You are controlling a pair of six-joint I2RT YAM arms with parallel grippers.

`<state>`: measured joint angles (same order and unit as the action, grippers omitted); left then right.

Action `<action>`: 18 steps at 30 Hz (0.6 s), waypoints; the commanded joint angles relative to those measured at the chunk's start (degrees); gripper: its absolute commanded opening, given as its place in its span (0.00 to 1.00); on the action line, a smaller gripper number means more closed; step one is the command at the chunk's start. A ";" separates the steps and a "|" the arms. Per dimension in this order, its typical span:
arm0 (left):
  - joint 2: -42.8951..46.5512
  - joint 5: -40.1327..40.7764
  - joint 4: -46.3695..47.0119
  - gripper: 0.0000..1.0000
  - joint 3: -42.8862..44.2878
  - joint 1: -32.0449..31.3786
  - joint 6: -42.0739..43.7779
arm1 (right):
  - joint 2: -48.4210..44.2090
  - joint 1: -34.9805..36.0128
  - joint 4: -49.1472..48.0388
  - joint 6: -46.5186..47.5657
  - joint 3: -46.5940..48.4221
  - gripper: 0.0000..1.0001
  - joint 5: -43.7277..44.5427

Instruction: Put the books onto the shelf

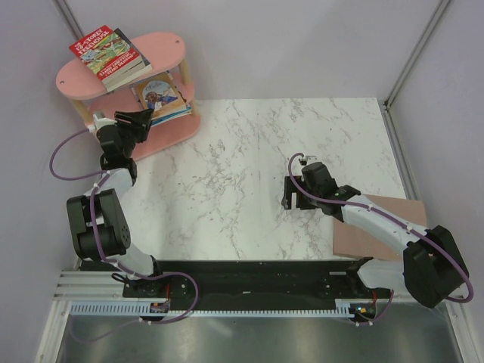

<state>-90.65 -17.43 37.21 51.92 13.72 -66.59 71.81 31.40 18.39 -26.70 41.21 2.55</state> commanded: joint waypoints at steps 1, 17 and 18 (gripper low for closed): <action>-0.40 1.26 3.40 0.61 2.75 -0.36 -0.04 | -2.02 0.16 0.33 0.60 0.54 0.91 1.23; 6.89 4.77 1.20 0.76 -2.61 -0.88 6.38 | -2.99 0.16 0.50 -0.02 -0.34 0.91 1.32; 7.67 4.86 0.67 0.76 -2.61 -0.97 7.34 | -3.17 0.16 0.50 -0.11 -0.43 0.92 1.32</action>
<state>-86.65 -14.79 37.15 49.93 13.19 -64.38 70.24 31.40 18.79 -26.74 41.21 2.94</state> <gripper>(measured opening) 0.758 0.913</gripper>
